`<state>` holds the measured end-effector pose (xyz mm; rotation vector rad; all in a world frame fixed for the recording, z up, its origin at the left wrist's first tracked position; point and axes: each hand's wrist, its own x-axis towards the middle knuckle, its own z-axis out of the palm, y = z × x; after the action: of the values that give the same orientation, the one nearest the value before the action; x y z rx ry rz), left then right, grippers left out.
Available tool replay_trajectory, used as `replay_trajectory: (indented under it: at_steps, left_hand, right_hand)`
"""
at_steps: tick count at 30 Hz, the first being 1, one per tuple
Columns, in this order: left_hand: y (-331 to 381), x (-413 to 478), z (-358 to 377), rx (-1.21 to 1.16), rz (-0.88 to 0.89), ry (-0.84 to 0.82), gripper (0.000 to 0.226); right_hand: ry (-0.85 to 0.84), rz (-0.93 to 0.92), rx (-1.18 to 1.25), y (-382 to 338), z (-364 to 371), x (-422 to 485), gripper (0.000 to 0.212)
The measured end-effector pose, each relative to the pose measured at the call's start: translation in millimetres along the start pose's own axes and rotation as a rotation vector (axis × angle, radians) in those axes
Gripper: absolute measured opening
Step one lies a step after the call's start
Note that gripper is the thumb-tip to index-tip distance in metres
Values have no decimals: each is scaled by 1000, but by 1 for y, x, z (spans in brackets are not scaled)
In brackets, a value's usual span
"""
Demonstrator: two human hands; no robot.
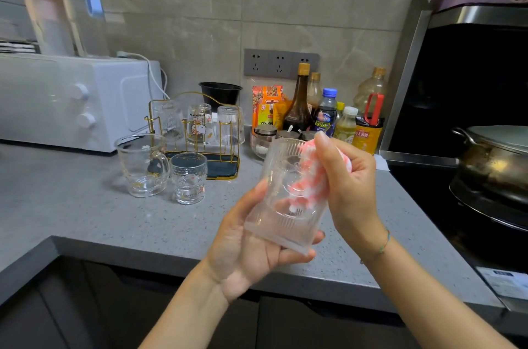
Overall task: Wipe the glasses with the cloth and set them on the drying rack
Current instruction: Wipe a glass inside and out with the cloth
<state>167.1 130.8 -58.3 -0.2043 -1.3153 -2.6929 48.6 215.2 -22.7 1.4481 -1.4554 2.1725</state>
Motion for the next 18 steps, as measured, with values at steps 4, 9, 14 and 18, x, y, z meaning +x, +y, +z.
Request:
replay_trajectory:
  at_steps: [4,9,14,18]
  left_hand:
    - [4,2,-2,235,30,107,79]
    - [8,0,17,862,236,337,64]
    - [3,3,10,846,430,348,58]
    - [6,-1,8,559,302,265,54]
  right_hand:
    - [6,25,-18,1,-4,4,41]
    - [-15,-54,-153,1,-5,9,40]
    - [-26,-41,-200,-3,3,9,45]
    - [-58,-70,-190,-8,3,10,42]
